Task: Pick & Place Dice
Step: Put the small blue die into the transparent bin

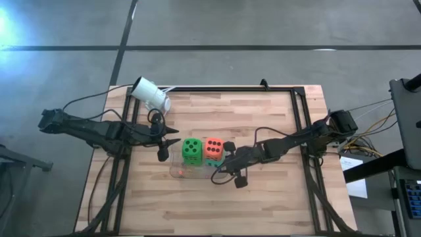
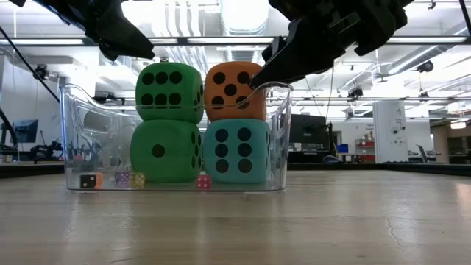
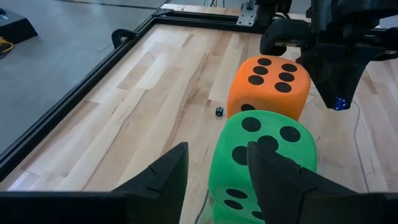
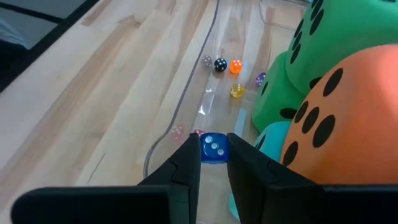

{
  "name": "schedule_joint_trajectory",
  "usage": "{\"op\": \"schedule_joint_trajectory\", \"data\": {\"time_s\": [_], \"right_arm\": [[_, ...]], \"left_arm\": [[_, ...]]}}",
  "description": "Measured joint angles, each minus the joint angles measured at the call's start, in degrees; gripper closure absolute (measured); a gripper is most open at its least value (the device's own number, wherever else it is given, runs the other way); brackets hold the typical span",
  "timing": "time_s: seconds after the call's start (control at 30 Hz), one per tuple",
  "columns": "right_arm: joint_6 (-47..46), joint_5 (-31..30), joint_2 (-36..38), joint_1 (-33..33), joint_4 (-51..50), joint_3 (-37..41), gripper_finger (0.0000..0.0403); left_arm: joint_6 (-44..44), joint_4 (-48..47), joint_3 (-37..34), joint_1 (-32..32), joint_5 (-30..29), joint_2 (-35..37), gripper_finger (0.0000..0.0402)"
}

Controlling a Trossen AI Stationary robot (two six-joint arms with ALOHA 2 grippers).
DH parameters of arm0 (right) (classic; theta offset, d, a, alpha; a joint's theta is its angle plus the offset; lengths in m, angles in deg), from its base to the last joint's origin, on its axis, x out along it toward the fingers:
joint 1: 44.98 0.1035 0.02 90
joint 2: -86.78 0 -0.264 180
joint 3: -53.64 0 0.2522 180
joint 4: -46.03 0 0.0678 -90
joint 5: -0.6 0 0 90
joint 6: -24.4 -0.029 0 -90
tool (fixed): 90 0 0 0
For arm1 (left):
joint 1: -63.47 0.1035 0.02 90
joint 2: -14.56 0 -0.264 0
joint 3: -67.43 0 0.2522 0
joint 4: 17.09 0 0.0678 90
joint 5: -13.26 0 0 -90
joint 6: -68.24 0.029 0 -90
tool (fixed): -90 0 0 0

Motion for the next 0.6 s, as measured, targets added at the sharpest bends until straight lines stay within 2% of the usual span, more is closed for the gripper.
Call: {"op": "schedule_joint_trajectory", "data": {"time_s": [0.33, 0.6], "right_arm": [[1.5, -0.1, 0.0, 0.0, -1.3, -0.2, 0.0272], [1.3, -0.3, 0.3, 0.0, -15.2, -5.0, 0.025]], "left_arm": [[0.0, 0.0, 0.0, 0.0, 0.0, 0.0, 0.0231], [0.1, 0.0, 0.0, 0.0, 0.0, 0.0, 0.0231]]}}
